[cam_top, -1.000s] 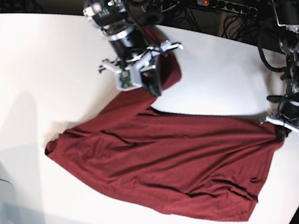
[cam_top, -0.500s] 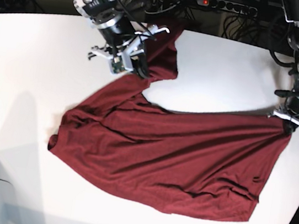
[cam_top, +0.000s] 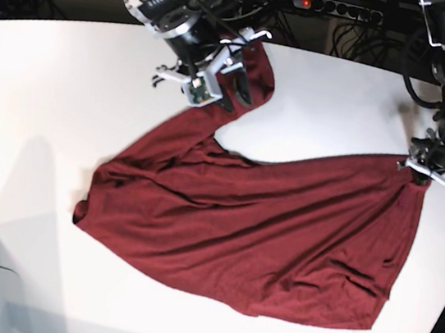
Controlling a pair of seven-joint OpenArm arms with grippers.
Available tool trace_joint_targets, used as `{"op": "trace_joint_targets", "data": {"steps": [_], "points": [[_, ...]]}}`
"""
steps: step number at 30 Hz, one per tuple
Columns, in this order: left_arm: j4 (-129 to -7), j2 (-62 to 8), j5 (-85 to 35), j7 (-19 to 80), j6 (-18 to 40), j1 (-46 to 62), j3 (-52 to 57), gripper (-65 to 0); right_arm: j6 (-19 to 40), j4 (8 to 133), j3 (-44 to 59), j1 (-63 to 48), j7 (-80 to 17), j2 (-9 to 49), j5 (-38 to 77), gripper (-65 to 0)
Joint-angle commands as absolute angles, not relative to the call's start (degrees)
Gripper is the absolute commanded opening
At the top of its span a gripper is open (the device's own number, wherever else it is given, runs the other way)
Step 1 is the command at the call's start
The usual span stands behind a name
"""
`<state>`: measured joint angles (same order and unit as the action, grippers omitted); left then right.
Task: Layout the t-shirt on the table in an organized manner, then fold the t-shirt properly
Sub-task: 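Swing the right gripper's shirt corner across and lay it flat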
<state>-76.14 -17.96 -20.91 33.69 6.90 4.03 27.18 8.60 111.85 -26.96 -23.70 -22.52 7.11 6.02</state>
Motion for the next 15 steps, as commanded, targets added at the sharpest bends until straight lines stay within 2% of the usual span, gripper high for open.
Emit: {"op": "trace_joint_targets", "data": {"steps": [1, 6, 11, 15], "points": [[-77.41, -18.95, -21.14, 33.01, 6.9, 3.74, 27.65, -35.4, 8.84, 113.01, -26.95, -23.69, -20.97, 7.08, 6.2, -40.2], [-80.22, -18.33, -21.58, 33.01, 6.9, 4.79, 31.25, -27.3, 8.84, 113.19, -25.63, -23.25, -20.79, 7.25, 6.11, -36.5], [-84.44, -14.64, -21.41, 33.01, 6.9, 5.41, 38.11, -26.8, 8.84, 110.11, -19.38, -19.3, -21.14, 7.16, 6.37, -36.5], [-82.95, -14.46, -21.14, 33.27, 6.9, 5.23, 37.49, -26.8, 8.92, 103.52, -13.85, -13.67, -22.29, 7.16, 6.37, -36.6]]}}
